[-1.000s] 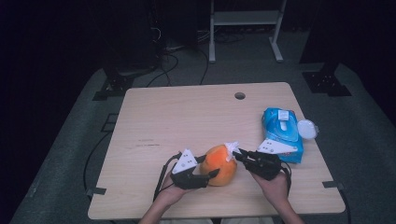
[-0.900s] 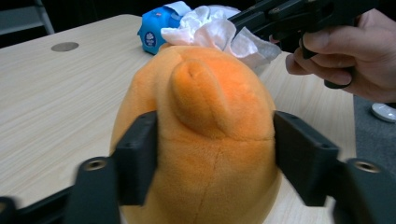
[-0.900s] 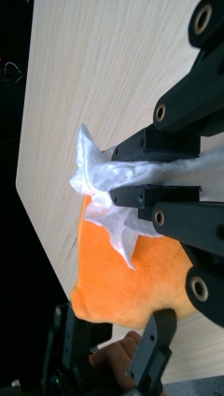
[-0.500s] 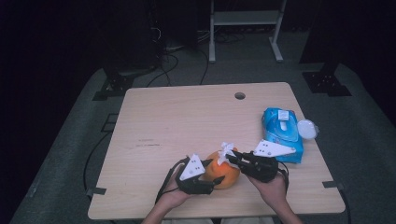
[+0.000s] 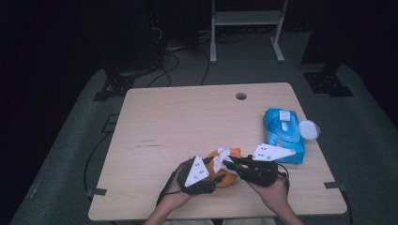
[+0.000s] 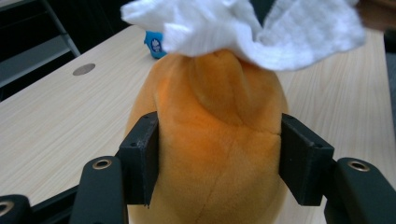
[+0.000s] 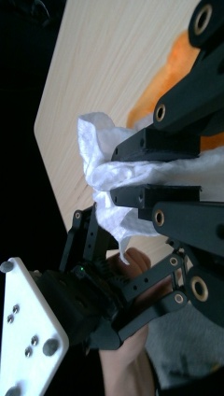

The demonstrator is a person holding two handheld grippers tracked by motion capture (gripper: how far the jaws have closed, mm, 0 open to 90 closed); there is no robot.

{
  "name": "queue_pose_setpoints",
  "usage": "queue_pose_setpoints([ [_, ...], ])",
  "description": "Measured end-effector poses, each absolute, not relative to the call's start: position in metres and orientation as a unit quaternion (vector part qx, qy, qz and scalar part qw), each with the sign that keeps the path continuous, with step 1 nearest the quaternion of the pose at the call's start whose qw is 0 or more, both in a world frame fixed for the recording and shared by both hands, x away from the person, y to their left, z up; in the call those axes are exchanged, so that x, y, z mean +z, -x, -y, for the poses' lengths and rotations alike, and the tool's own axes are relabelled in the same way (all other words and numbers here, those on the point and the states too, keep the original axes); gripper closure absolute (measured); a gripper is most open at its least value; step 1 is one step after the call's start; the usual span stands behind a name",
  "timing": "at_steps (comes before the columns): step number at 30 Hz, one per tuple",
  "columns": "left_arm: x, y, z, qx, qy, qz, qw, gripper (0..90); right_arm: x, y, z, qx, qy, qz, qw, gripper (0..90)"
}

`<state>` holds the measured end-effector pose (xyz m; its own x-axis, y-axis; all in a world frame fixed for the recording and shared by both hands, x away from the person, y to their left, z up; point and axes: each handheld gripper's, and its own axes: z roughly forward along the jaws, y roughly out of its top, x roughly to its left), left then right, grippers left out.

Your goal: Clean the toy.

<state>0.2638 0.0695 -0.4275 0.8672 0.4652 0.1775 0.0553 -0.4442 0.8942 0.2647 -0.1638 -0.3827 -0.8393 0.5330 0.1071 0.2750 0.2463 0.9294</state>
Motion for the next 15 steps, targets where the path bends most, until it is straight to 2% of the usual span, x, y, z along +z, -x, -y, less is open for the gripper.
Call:
queue_pose_setpoints([
  [5,-0.431,-0.265,-0.068,0.188,-0.827,-0.159,0.506,34.9,-0.396,-0.278,0.177,0.548,-0.299,-0.774,0.104,78.3],
  [11,-0.433,-0.266,-0.07,0.185,-0.829,-0.16,0.504,34.6,-0.386,-0.261,0.156,0.541,-0.252,-0.794,0.115,78.3],
  [15,-0.432,-0.266,-0.071,0.181,-0.835,-0.149,0.498,35.3,-0.391,-0.269,0.163,0.539,-0.272,-0.789,0.118,78.3],
])
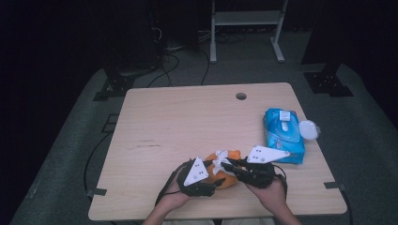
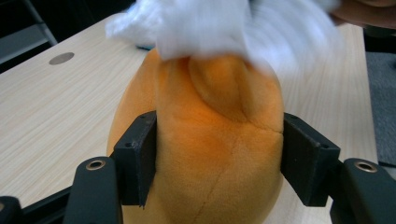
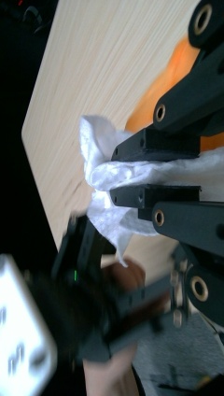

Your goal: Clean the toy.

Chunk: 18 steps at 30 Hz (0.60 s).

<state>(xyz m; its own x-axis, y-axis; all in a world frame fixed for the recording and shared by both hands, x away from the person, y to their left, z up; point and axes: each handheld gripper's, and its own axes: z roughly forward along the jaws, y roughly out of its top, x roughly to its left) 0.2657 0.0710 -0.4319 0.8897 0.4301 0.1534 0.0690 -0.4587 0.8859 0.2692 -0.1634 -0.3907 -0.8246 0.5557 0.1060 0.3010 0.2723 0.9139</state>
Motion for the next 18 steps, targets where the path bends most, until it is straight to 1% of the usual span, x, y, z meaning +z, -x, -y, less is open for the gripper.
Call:
queue_pose_setpoints([
  [5,-0.432,-0.266,-0.071,0.179,-0.836,-0.143,0.498,34.7,-0.404,-0.286,0.188,0.53,-0.328,-0.772,0.123,78.3],
  [6,-0.432,-0.267,-0.072,0.178,-0.834,-0.15,0.501,33.1,-0.405,-0.288,0.191,0.529,-0.335,-0.771,0.123,78.3],
  [8,-0.433,-0.269,-0.071,0.174,-0.829,-0.164,0.506,26.6,-0.405,-0.288,0.193,0.534,-0.341,-0.765,0.113,78.3],
  [9,-0.434,-0.269,-0.071,0.175,-0.827,-0.164,0.508,26.0,-0.403,-0.286,0.19,0.536,-0.334,-0.767,0.112,78.2],
  [12,-0.435,-0.268,-0.071,0.171,-0.832,-0.154,0.505,28.8,-0.395,-0.278,0.178,0.544,-0.303,-0.775,0.109,78.2],
  [14,-0.434,-0.267,-0.071,0.169,-0.834,-0.152,0.502,31.2,-0.393,-0.276,0.173,0.537,-0.295,-0.781,0.12,78.2],
  [17,-0.434,-0.267,-0.073,0.165,-0.837,-0.148,0.501,32.9,-0.401,-0.285,0.182,0.54,-0.319,-0.77,0.114,78.2],
  [18,-0.434,-0.267,-0.072,0.164,-0.837,-0.147,0.501,33.0,-0.405,-0.289,0.187,0.535,-0.332,-0.767,0.119,78.2],
])
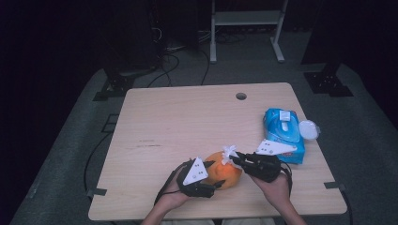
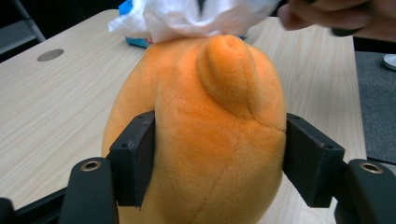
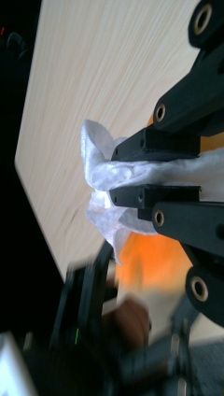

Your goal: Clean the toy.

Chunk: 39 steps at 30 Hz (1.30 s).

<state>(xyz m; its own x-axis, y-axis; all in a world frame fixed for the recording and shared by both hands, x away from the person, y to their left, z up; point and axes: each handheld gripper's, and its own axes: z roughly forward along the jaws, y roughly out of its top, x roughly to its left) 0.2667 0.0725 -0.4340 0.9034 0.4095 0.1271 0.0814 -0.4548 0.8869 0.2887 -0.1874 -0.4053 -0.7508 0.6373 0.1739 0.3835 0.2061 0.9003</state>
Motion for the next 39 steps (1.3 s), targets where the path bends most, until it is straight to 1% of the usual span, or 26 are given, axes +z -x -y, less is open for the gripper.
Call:
queue_pose_setpoints([
  [3,-0.435,-0.266,-0.071,0.161,-0.837,-0.144,0.502,33.1,-0.414,-0.296,0.202,0.541,-0.363,-0.751,0.105,78.2],
  [9,-0.436,-0.268,-0.073,0.153,-0.836,-0.147,0.506,33.2,-0.407,-0.291,0.192,0.545,-0.343,-0.757,0.111,78.2],
  [13,-0.436,-0.269,-0.073,0.152,-0.835,-0.147,0.507,33.2,-0.416,-0.301,0.205,0.539,-0.37,-0.748,0.113,78.2],
  [15,-0.436,-0.268,-0.073,0.153,-0.836,-0.145,0.506,33.2,-0.42,-0.303,0.211,0.543,-0.388,-0.738,0.101,78.2],
  [19,-0.437,-0.266,-0.071,0.152,-0.838,-0.136,0.506,33.1,-0.409,-0.294,0.199,0.556,-0.361,-0.742,0.097,78.2],
  [21,-0.437,-0.267,-0.073,0.149,-0.837,-0.14,0.508,33.1,-0.407,-0.292,0.191,0.547,-0.344,-0.755,0.113,78.1],
  [22,-0.437,-0.268,-0.074,0.149,-0.836,-0.141,0.509,33.0,-0.409,-0.293,0.191,0.546,-0.349,-0.753,0.111,78.1],
  [24,-0.438,-0.269,-0.075,0.145,-0.833,-0.145,0.513,33.0,-0.416,-0.3,0.199,0.549,-0.364,-0.745,0.103,78.0],
  [26,-0.438,-0.27,-0.075,0.143,-0.834,-0.143,0.514,33.1,-0.422,-0.304,0.208,0.543,-0.386,-0.738,0.105,78.0],
  [29,-0.439,-0.271,-0.077,0.137,-0.831,-0.145,0.519,33.0,-0.427,-0.305,0.216,0.546,-0.398,-0.731,0.094,78.0],
  [31,-0.439,-0.273,-0.08,0.131,-0.827,-0.153,0.524,31.5,-0.422,-0.303,0.213,0.557,-0.386,-0.73,0.088,77.9],
  [34,-0.44,-0.278,-0.084,0.126,-0.818,-0.177,0.532,21.3,-0.418,-0.3,0.206,0.551,-0.373,-0.74,0.098,78.0],
  [36,-0.442,-0.28,-0.085,0.122,-0.814,-0.186,0.537,17.2,-0.422,-0.303,0.208,0.549,-0.379,-0.739,0.094,77.9],
  [39,-0.444,-0.279,-0.083,0.121,-0.815,-0.183,0.537,17.1,-0.425,-0.304,0.211,0.553,-0.389,-0.732,0.085,77.9],
])
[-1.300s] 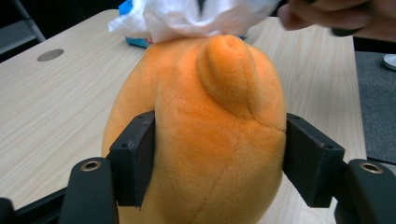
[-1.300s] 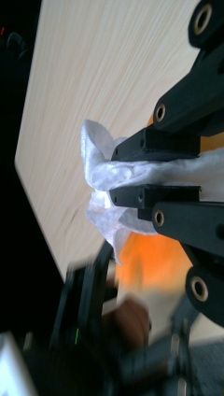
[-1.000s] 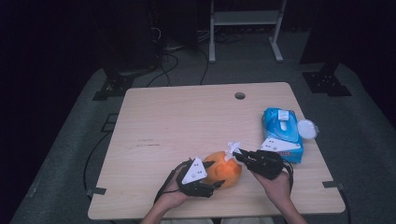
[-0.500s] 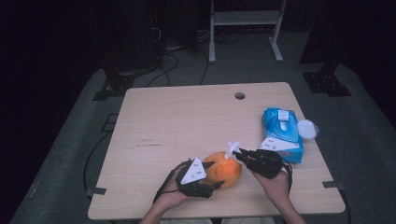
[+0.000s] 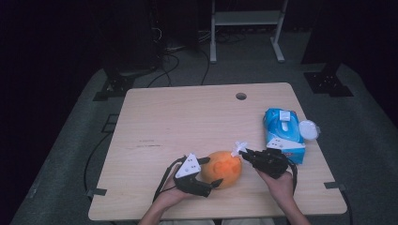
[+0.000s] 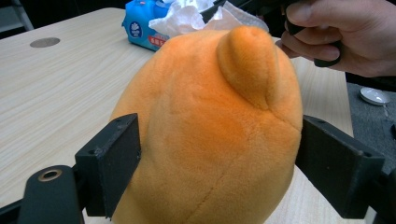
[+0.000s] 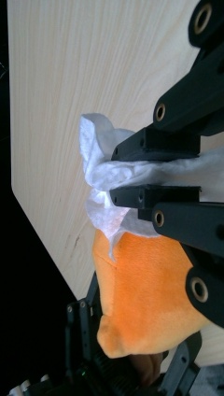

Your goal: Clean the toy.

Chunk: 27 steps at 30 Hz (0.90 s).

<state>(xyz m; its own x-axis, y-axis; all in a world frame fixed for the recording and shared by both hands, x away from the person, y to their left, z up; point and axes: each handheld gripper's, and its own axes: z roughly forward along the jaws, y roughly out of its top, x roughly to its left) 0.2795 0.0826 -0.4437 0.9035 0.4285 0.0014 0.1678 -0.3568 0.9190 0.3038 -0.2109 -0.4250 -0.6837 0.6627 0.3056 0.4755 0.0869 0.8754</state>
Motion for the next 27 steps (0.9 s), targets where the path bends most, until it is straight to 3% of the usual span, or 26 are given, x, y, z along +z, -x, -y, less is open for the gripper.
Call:
queue_pose_setpoints([
  [6,-0.436,-0.276,-0.082,0.145,-0.815,-0.185,0.53,34.1,-0.406,-0.288,0.189,0.58,-0.332,-0.741,0.07,77.9],
  [18,-0.427,-0.275,-0.087,0.148,-0.815,-0.184,0.53,36.0,-0.422,-0.3,0.209,0.555,-0.371,-0.739,0.091,77.5],
  [27,-0.428,-0.276,-0.089,0.143,-0.815,-0.191,0.529,36.4,-0.412,-0.288,0.186,0.574,-0.326,-0.747,0.077,77.3],
])
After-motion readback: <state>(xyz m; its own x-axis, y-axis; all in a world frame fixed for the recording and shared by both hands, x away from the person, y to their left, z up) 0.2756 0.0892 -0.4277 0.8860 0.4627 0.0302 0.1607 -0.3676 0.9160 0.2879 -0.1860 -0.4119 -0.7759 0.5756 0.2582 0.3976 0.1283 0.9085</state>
